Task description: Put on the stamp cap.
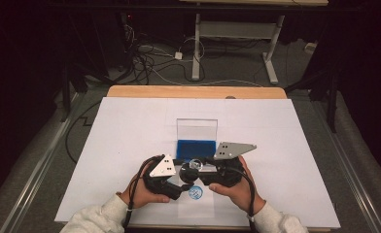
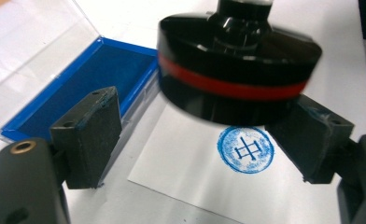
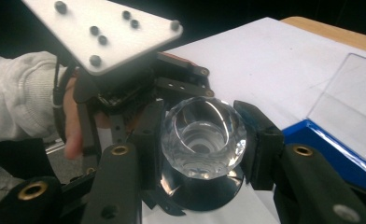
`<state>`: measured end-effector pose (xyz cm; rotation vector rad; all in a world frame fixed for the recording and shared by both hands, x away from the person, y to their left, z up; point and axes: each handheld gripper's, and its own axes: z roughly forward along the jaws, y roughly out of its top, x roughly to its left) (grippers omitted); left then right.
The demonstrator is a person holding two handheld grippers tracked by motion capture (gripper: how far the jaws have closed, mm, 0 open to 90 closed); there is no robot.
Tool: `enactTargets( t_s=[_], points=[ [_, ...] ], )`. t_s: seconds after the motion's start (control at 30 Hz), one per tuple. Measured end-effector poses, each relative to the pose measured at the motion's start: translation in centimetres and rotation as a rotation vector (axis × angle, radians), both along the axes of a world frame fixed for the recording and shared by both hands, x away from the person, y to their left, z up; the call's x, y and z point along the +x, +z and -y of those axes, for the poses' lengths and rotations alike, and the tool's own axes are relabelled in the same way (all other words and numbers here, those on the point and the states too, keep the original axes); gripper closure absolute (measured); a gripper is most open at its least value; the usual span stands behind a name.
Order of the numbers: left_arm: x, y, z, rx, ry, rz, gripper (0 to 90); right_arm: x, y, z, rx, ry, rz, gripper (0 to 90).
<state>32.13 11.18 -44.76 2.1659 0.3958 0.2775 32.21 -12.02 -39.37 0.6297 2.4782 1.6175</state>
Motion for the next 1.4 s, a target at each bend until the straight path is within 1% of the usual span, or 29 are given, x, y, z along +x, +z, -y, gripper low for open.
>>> enactTargets(
  t_s=[0.2,0.37,0.43,0.57,0.67,0.7,0.83,0.9,1.03,1.07,1.13,1.2,1.3,1.33,1.4],
  points=[
    [0.4,-0.1,-0.7,0.018,0.029,0.006,16.8,0.1,0.4,0.9,0.003,-0.022,0.005,56.7],
    [0.5,0.2,-1.9,0.012,0.054,0.019,16.8,0.2,0.9,1.5,-0.005,-0.037,0.020,56.7],
    [0.5,0.3,-2.4,0.018,0.065,0.024,16.8,0.1,1.0,1.6,-0.012,-0.042,0.028,56.7],
    [0.5,0.5,-3.5,0.013,0.093,0.040,16.8,0.1,1.2,2.0,-0.020,-0.046,0.041,56.7],
    [0.4,0.6,-4.1,0.019,0.108,0.059,16.8,0.0,1.3,2.2,-0.026,-0.047,0.047,56.7],
    [0.4,0.6,-4.3,0.030,0.114,0.070,16.8,0.0,1.4,2.3,-0.027,-0.050,0.050,56.7],
    [0.2,0.7,-5.2,0.023,0.122,0.083,16.8,-0.1,1.6,2.9,-0.025,-0.061,0.056,56.7],
    [0.0,0.8,-5.6,0.032,0.140,0.099,16.9,-0.2,1.7,3.1,-0.030,-0.068,0.063,56.7],
    [-0.2,0.6,-6.7,0.029,0.152,0.109,16.8,-0.2,1.9,3.7,-0.032,-0.077,0.070,56.7],
    [-0.3,0.5,-7.0,0.027,0.153,0.109,16.8,-0.2,1.9,3.8,-0.034,-0.077,0.071,56.7],
    [-0.3,0.2,-7.5,0.038,0.160,0.112,16.7,-0.2,1.9,3.9,-0.040,-0.082,0.072,56.7],
    [-0.4,0.0,-8.1,0.025,0.171,0.100,16.6,-0.1,1.7,4.1,-0.045,-0.087,0.069,56.7],
    [-0.6,-0.2,-9.1,0.027,0.179,0.106,16.6,-0.1,1.6,4.5,-0.059,-0.097,0.071,56.7],
    [-0.7,-0.3,-9.3,0.021,0.185,0.105,16.6,-0.1,1.6,4.6,-0.059,-0.101,0.072,56.7],
    [-0.9,-0.6,-9.7,-0.005,0.196,0.085,16.6,0.0,1.5,4.8,-0.066,-0.108,0.071,56.7]
  ],
)
